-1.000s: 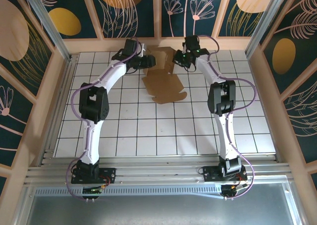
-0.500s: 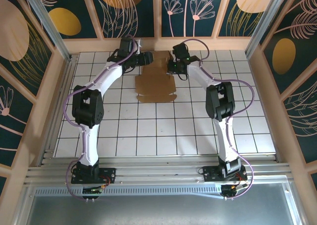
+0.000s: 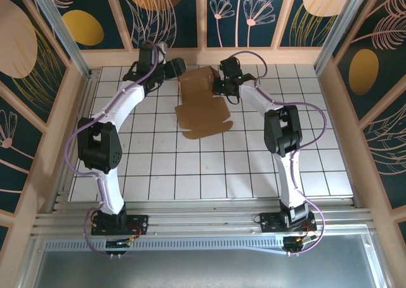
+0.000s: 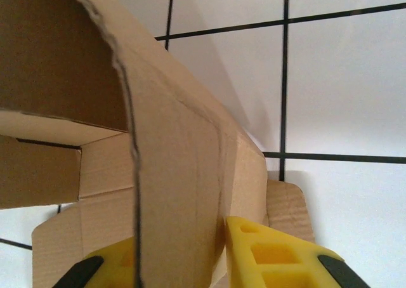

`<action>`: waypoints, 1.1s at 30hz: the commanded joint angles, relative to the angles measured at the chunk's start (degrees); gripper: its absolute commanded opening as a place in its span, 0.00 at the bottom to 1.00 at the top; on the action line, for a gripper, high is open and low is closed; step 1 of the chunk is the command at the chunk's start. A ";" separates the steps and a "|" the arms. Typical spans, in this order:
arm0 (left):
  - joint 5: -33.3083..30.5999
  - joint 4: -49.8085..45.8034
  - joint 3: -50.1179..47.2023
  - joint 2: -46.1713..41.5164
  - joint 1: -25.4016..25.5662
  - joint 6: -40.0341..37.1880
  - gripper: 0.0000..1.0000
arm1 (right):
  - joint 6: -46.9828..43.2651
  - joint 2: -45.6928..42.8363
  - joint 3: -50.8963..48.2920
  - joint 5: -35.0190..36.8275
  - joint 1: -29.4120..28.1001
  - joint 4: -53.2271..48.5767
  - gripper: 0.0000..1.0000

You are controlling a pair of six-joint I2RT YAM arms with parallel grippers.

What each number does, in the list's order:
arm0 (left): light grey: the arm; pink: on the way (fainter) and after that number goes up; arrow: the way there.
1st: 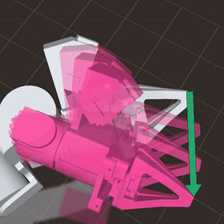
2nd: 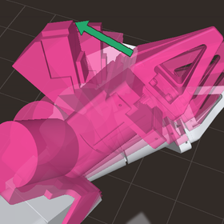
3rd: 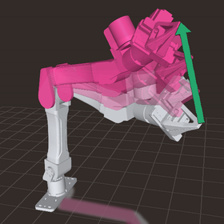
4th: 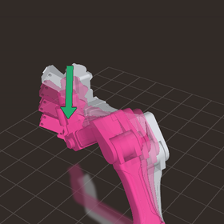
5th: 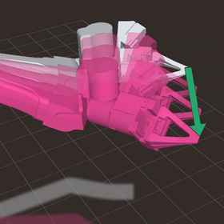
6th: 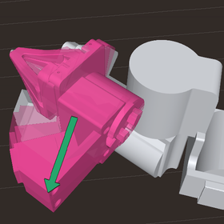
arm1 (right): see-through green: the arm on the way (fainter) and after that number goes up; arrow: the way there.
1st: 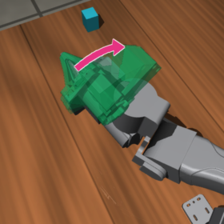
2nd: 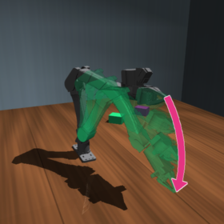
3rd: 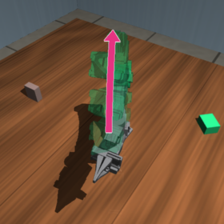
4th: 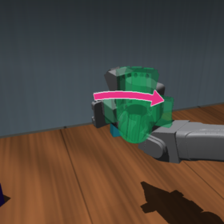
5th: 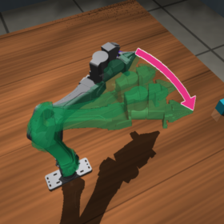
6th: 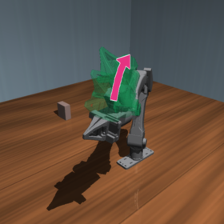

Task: Fold the paper box

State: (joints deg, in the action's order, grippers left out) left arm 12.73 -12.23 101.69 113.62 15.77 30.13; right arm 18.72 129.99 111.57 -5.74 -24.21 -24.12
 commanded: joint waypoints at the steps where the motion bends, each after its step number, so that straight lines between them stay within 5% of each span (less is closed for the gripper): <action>1: 4.25 -5.23 4.69 5.50 -1.35 1.79 0.69 | 1.67 -2.73 -0.79 -2.81 -0.49 2.23 0.22; 4: 9.48 -5.05 5.50 8.10 -1.28 3.51 0.68 | 1.68 -2.64 -1.02 -2.24 -0.56 2.06 0.22; 12: 10.29 -3.90 3.03 9.93 -1.28 5.88 0.56 | 1.17 -3.08 -3.04 -0.91 -1.18 2.89 0.22; 18: 4.65 -4.24 -0.47 7.98 -1.31 6.12 0.58 | 1.08 -3.34 -4.24 0.15 -1.93 3.55 0.21; 25: -15.41 -6.39 -2.95 2.19 -1.31 8.92 0.63 | 0.19 -3.87 -4.87 1.21 -2.05 3.55 0.21; 33: -13.68 -1.69 -7.39 -2.20 -1.29 11.06 0.64 | 0.01 -3.61 -4.98 0.83 -2.05 3.55 0.21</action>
State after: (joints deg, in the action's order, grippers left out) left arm 0.73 -14.87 96.05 114.63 14.57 39.27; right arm 19.38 128.77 107.83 -5.85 -25.98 -20.91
